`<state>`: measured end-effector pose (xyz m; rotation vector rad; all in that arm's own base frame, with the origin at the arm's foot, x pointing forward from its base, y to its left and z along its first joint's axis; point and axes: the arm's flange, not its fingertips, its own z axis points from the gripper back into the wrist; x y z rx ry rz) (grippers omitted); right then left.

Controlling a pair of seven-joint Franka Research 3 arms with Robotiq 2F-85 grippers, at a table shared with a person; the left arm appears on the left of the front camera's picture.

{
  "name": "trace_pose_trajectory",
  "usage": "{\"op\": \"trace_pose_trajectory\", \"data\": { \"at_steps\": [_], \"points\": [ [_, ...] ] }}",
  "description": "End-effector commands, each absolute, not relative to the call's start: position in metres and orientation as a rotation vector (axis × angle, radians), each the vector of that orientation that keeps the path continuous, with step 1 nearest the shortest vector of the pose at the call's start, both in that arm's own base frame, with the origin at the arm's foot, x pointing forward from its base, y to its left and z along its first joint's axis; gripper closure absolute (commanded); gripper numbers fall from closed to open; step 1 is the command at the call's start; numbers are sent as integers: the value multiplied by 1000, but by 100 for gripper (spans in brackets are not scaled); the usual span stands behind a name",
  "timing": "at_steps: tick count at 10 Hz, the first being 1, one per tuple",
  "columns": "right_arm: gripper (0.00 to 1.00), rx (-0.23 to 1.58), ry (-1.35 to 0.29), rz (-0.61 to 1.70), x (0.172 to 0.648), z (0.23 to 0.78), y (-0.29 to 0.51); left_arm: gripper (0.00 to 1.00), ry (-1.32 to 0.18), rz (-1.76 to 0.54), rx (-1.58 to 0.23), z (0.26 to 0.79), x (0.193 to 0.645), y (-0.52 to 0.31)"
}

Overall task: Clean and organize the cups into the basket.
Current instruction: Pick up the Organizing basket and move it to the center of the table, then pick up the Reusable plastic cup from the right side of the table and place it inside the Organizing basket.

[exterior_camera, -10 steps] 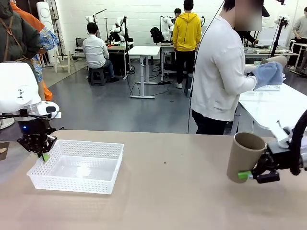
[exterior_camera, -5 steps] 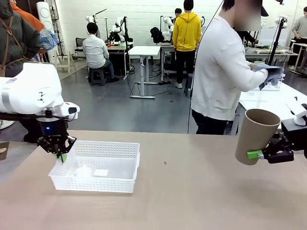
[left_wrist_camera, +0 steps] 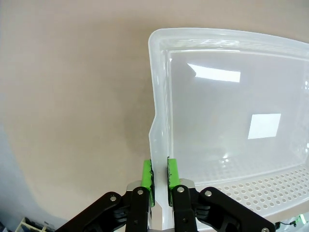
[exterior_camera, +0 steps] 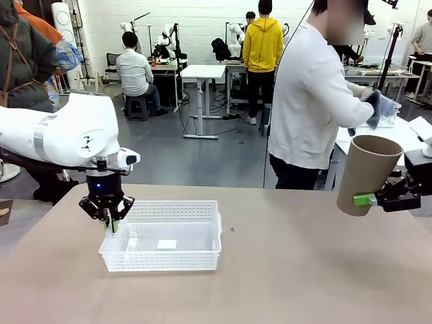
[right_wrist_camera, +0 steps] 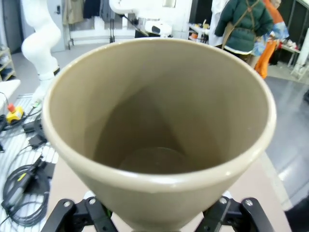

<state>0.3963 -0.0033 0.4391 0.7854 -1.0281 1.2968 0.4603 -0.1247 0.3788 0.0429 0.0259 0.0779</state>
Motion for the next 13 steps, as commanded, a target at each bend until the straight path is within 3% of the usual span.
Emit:
{"op": "trace_pose_trajectory", "data": {
  "at_steps": [1, 9, 13],
  "points": [
    [100, 802, -999, 1260, 393, 445, -5, 100, -1, 78, 72, 384, 464, -149],
    [100, 785, -1028, 1297, 396, 439, -3, 100, -32, 60, 93, 401, 454, -259],
    [100, 785, -1028, 1297, 396, 439, -3, 100, -18, 36, 53, 397, 449, -261]
  ]
}}
